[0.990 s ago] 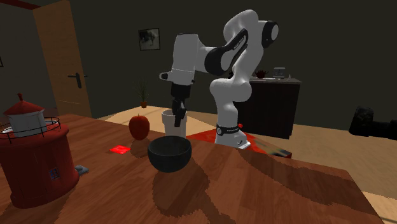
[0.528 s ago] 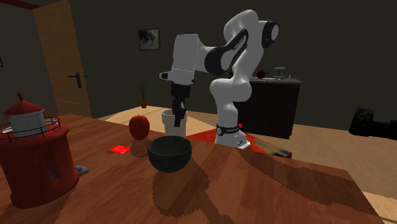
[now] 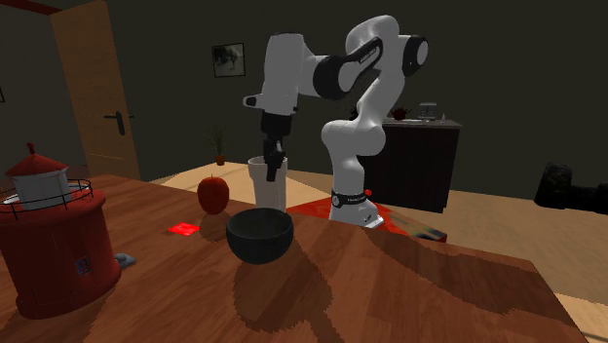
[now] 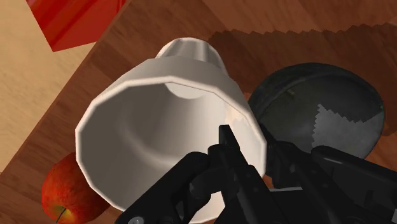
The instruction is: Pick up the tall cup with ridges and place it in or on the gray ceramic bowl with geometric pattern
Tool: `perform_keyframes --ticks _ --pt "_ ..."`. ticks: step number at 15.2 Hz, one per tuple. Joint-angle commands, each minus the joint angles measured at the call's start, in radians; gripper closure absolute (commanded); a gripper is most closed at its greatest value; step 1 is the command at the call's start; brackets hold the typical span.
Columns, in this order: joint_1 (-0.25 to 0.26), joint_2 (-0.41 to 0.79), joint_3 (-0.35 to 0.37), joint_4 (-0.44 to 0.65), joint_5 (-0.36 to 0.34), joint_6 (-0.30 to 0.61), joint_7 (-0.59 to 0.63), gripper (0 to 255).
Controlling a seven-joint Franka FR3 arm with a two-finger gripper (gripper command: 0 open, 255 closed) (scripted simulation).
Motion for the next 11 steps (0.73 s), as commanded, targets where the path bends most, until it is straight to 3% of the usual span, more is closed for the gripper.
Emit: perform_keyframes --ticks 1,11 --pt "0.000 -0.011 -0.003 0.021 -0.001 -0.033 -0.003 255" --pt "-0.004 -0.042 -0.018 0.140 -0.008 -0.181 -0.016 255"
